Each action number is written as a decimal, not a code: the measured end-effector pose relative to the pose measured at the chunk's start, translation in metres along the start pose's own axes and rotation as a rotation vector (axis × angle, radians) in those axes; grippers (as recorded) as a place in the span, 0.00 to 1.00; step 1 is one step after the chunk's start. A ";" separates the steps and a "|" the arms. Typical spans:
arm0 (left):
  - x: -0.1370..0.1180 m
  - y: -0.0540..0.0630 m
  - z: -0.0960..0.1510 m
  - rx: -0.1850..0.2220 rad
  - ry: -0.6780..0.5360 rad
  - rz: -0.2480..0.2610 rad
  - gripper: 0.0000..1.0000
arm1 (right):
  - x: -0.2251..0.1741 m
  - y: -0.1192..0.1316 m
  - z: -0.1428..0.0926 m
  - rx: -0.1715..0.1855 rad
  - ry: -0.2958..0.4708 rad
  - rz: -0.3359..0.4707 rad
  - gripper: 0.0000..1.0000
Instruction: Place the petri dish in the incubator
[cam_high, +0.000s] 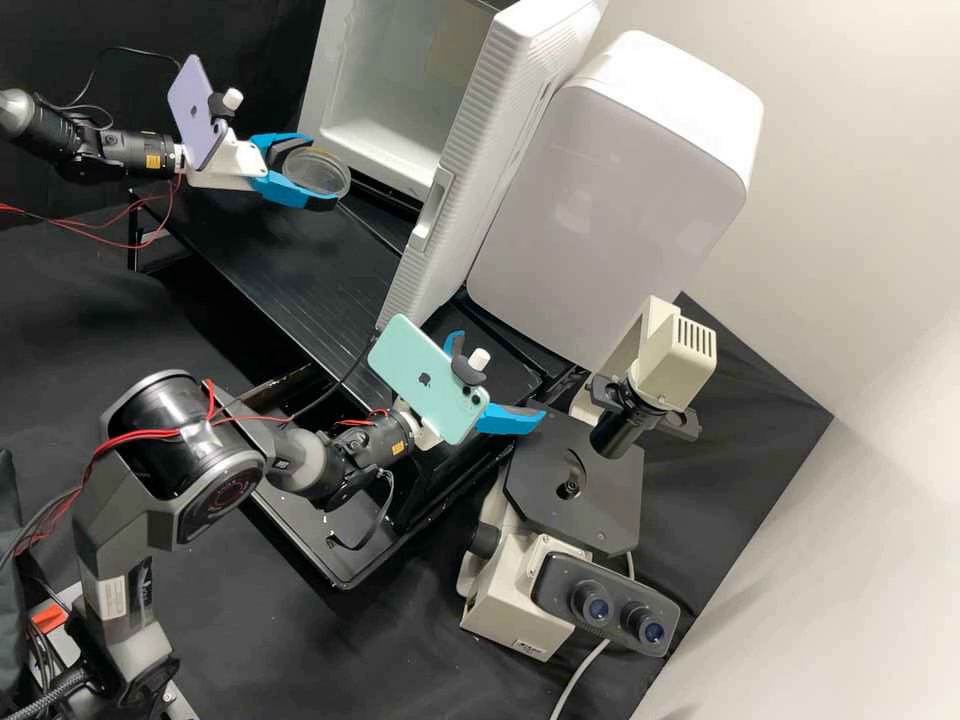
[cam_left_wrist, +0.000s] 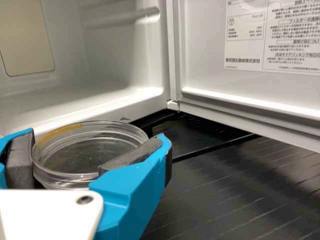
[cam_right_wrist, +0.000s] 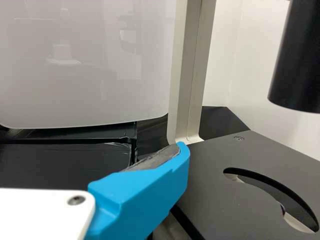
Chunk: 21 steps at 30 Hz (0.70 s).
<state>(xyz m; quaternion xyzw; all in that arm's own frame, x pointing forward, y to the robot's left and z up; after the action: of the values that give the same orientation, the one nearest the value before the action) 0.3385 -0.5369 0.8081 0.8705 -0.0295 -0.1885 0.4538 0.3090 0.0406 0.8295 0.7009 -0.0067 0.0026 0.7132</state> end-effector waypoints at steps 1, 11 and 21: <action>0.000 0.000 0.001 0.000 -0.002 0.001 0.00 | 0.000 0.000 0.000 0.000 0.000 0.000 1.00; 0.003 0.008 0.005 0.009 -0.018 0.025 0.00 | 0.000 0.000 0.000 0.000 0.000 0.000 1.00; 0.002 0.007 0.005 0.006 -0.018 0.022 0.00 | 0.000 0.000 0.000 0.000 0.000 0.000 1.00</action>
<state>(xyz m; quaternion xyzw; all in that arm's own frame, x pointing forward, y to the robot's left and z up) 0.3397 -0.5458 0.8103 0.8697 -0.0436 -0.1913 0.4529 0.3090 0.0406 0.8295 0.7009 -0.0067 0.0026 0.7132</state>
